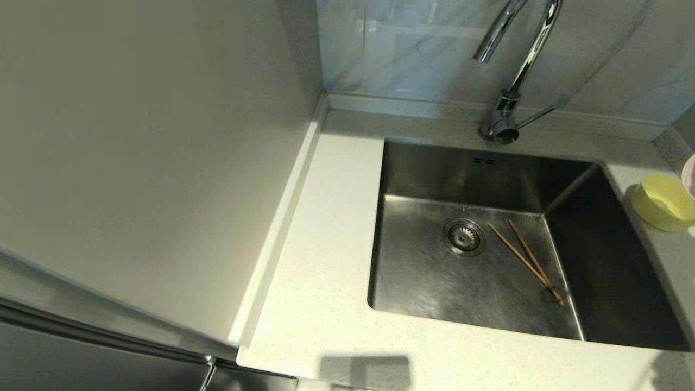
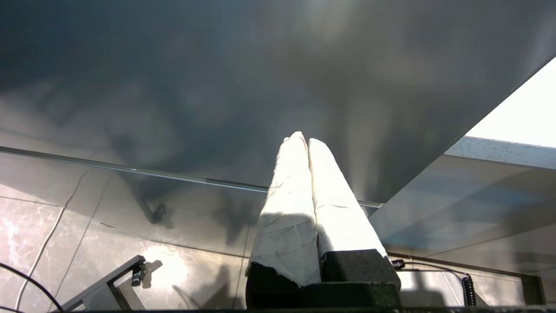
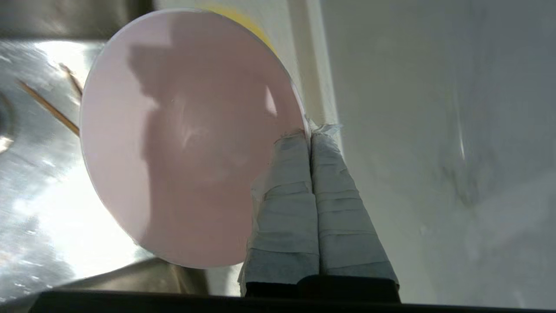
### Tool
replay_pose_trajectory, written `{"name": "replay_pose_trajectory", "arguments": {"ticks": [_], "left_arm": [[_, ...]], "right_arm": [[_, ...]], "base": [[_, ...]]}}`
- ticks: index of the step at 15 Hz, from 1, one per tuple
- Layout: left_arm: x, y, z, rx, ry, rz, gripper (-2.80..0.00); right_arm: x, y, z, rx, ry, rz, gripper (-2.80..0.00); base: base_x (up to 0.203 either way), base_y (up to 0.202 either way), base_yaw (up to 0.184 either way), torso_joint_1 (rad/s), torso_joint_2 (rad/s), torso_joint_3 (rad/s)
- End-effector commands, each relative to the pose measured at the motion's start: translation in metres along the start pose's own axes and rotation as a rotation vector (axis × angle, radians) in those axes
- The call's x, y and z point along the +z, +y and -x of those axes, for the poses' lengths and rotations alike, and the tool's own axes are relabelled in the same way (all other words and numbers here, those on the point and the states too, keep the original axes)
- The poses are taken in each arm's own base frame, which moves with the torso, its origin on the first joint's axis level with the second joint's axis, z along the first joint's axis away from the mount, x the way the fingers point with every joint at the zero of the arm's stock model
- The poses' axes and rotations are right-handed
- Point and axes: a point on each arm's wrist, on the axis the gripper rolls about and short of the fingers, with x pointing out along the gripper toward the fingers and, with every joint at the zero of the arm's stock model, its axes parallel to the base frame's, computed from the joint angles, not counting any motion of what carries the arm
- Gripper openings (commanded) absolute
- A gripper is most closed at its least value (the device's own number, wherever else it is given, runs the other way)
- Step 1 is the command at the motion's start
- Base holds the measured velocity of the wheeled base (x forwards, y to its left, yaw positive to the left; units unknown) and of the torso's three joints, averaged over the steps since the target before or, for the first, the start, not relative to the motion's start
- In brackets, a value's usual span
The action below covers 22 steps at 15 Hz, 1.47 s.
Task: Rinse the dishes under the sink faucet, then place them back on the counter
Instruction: Put a bowl back to the table from the sink
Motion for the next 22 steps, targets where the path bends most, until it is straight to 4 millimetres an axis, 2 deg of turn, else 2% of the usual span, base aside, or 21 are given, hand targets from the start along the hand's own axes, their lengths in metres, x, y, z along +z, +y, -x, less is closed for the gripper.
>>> {"name": "replay_pose_trajectory", "arguments": {"ticks": [1,6,11,17,22], "left_arm": [[0.0,0.0,0.0,0.001,-0.003,0.001,-2.8],[0.0,0.0,0.0,0.001,-0.003,0.001,-2.8],[0.0,0.0,0.0,0.001,-0.003,0.001,-2.8],[0.0,0.0,0.0,0.001,-0.003,0.001,-2.8],[0.0,0.0,0.0,0.001,-0.003,0.001,-2.8]], "right_arm": [[-0.009,-0.006,-0.006,-0.024,0.045,-0.003,-2.8],[-0.03,-0.014,-0.01,-0.051,0.123,0.04,-2.8],[-0.049,-0.021,-0.008,0.047,0.25,0.016,-2.8],[-0.071,-0.024,-0.031,0.052,0.369,-0.001,-2.8],[-0.078,-0.023,-0.048,0.066,0.416,-0.001,-2.8]], "base": [[0.0,0.0,0.0,0.0,0.0,0.0],[0.0,0.0,0.0,0.0,0.0,0.0],[0.0,0.0,0.0,0.0,0.0,0.0],[0.0,0.0,0.0,0.0,0.0,0.0],[0.0,0.0,0.0,0.0,0.0,0.0]]}}
